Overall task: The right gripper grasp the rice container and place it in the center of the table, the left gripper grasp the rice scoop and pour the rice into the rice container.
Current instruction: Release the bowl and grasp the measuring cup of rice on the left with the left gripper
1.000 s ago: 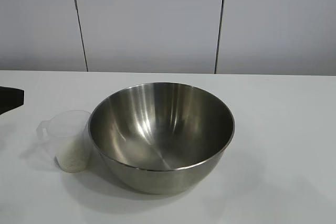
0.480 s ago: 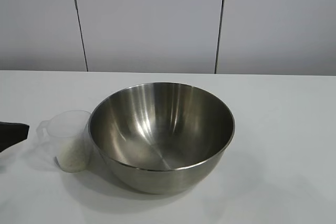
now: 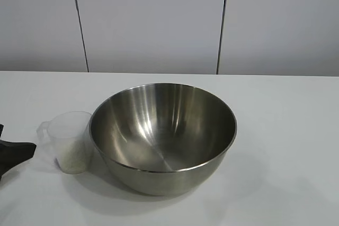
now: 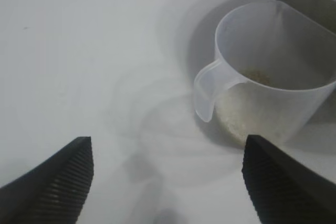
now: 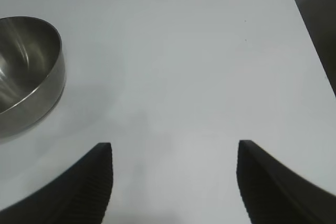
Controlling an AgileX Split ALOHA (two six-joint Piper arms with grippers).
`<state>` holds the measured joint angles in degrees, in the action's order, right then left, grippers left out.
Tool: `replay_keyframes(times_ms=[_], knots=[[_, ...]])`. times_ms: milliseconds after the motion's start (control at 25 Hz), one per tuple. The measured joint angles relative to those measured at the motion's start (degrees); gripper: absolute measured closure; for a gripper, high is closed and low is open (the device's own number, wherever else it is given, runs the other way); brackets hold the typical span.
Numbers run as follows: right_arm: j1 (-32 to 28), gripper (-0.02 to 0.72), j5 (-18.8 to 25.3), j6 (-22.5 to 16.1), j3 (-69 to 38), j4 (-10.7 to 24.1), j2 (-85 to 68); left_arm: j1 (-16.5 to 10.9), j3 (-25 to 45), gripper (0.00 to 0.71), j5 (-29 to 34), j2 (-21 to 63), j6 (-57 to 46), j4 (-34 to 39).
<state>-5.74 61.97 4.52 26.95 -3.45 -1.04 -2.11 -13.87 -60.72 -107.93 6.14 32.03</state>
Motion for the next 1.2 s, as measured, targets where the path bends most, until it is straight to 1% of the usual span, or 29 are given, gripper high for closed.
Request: replay_keyframes(times_ms=[200, 360, 640, 800, 960, 1200], knots=[[0.0, 0.237, 0.0, 0.0, 0.0, 0.0, 0.0, 0.0, -1.8, 0.144, -1.3, -2.3, 0.0, 0.0], [0.0, 0.237, 0.0, 0.0, 0.0, 0.0, 0.0, 0.0, -2.3, 0.144, -4.3, -4.6, 0.0, 0.1], [0.0, 0.237, 0.0, 0.0, 0.0, 0.0, 0.0, 0.0, -3.1, 0.144, -5.1, -9.4, -1.1, 0.0], [0.0, 0.237, 0.0, 0.0, 0.0, 0.0, 0.0, 0.0, -4.7, 0.144, -5.2, -9.8, -2.0, 0.0], [0.0, 0.237, 0.0, 0.0, 0.0, 0.0, 0.0, 0.0, -6.3, 0.144, -5.3, -9.9, -5.3, -0.2], [0.0, 0.237, 0.1, 0.0, 0.0, 0.0, 0.0, 0.0, -7.2, 0.144, -5.3, -9.9, -8.5, -0.2]])
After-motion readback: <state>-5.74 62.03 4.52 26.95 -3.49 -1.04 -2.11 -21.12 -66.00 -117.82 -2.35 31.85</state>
